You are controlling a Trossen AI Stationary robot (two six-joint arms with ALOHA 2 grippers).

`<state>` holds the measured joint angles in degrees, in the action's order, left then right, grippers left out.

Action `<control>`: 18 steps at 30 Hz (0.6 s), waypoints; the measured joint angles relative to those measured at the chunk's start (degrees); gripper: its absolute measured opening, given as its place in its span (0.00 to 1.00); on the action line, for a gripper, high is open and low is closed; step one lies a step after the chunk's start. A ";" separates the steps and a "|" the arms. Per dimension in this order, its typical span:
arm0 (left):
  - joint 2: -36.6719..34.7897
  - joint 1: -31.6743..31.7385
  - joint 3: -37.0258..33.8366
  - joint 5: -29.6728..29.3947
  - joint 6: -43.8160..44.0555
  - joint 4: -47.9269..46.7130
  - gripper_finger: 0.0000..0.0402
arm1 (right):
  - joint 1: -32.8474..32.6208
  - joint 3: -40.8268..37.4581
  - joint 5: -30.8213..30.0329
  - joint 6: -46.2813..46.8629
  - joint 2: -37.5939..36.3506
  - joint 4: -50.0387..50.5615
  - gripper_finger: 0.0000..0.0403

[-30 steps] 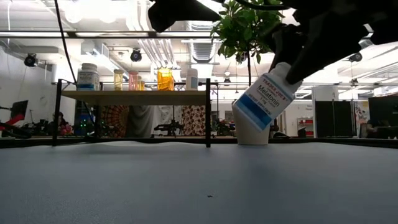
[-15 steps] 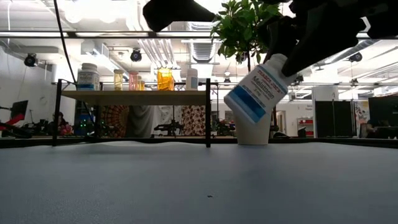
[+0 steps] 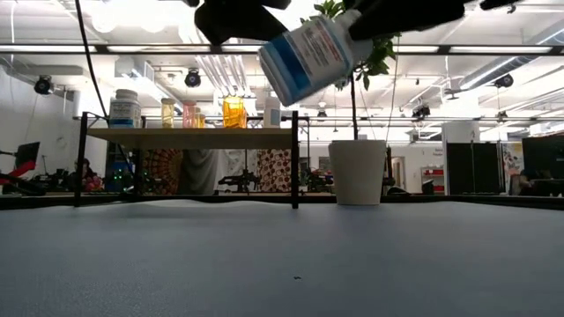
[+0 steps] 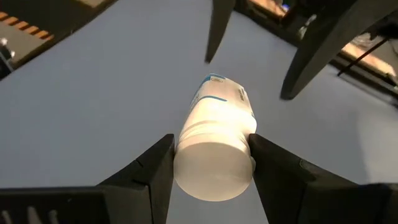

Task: Pick and place medicine bottles onto shelf by color
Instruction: Put the white pill bottle on the shelf

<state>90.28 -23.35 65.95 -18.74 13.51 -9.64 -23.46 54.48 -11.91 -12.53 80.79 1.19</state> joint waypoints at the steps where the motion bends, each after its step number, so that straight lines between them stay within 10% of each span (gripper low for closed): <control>1: 0.00 0.00 -0.01 0.03 -0.44 0.10 0.57 | 0.10 0.48 -0.10 -0.02 0.00 0.00 0.43; 12: 0.48 0.13 -1.03 -0.05 -0.45 0.11 0.56 | 0.26 3.49 -0.24 -3.04 0.00 -0.14 0.43; 18: 0.48 0.11 -1.87 -1.01 -0.98 0.50 0.37 | 0.34 3.52 -0.73 -3.38 0.02 -0.09 0.43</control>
<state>90.76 -23.24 64.08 -19.75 12.53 -9.14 -23.11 58.00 -12.63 -15.91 80.82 1.10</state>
